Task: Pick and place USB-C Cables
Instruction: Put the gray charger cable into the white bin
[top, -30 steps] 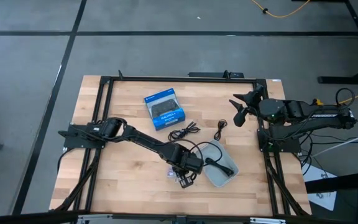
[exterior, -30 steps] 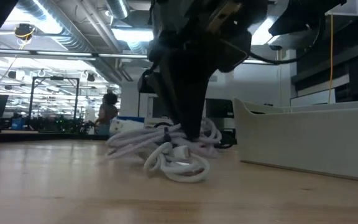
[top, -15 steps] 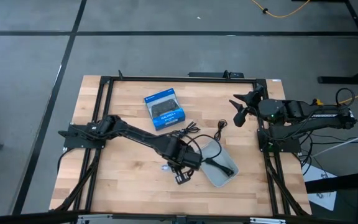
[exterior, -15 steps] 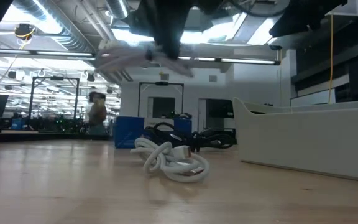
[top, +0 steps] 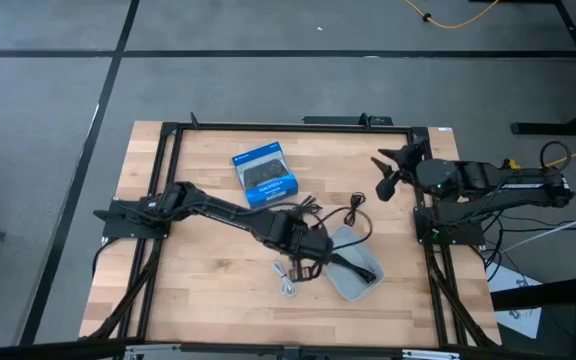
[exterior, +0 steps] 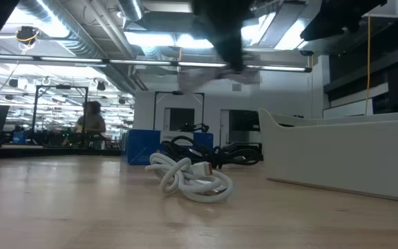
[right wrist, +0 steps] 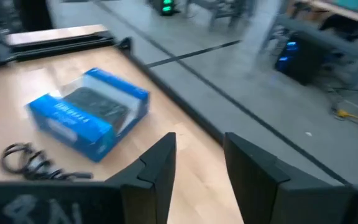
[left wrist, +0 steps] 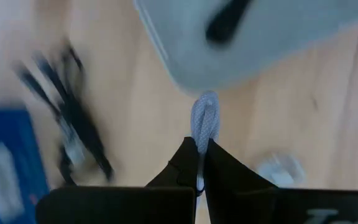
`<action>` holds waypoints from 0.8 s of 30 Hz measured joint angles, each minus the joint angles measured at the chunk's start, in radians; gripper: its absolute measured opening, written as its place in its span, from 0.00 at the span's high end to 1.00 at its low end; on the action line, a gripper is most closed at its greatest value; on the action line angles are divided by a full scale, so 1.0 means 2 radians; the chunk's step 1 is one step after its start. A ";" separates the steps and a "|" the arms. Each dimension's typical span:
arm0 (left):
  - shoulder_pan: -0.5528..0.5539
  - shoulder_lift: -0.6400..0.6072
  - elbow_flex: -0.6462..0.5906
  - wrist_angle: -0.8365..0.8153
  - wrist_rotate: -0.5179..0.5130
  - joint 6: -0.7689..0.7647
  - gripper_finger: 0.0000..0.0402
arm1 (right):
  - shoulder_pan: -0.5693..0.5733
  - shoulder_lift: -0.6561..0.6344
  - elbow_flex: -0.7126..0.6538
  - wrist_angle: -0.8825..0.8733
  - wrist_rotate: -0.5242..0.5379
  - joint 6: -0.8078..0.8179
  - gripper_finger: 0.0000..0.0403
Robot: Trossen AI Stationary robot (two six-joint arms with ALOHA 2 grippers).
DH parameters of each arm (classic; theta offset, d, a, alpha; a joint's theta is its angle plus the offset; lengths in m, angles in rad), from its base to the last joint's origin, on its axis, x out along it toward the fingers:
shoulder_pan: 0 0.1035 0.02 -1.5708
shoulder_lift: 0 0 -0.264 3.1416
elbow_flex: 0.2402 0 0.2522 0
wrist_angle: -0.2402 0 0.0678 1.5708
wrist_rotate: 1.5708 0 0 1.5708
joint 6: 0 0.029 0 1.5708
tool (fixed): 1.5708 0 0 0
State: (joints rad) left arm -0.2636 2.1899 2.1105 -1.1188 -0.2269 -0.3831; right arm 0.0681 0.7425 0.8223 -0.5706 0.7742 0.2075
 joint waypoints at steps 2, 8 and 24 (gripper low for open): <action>0.007 0.000 0.000 0.044 -0.019 0.050 1.00 | 0.000 -0.003 0.000 0.000 0.034 -0.001 0.65; 0.019 0.000 0.000 0.201 -0.005 0.193 1.00 | 0.000 -0.019 0.000 0.000 0.111 -0.001 0.65; 0.017 0.052 0.000 0.317 0.076 0.262 1.00 | 0.000 -0.069 0.000 -0.005 0.071 -0.003 0.65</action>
State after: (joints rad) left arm -0.2287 2.2947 2.1104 -0.4856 -0.0742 0.1416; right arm 0.0677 0.6037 0.8227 -0.5807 0.9171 0.2020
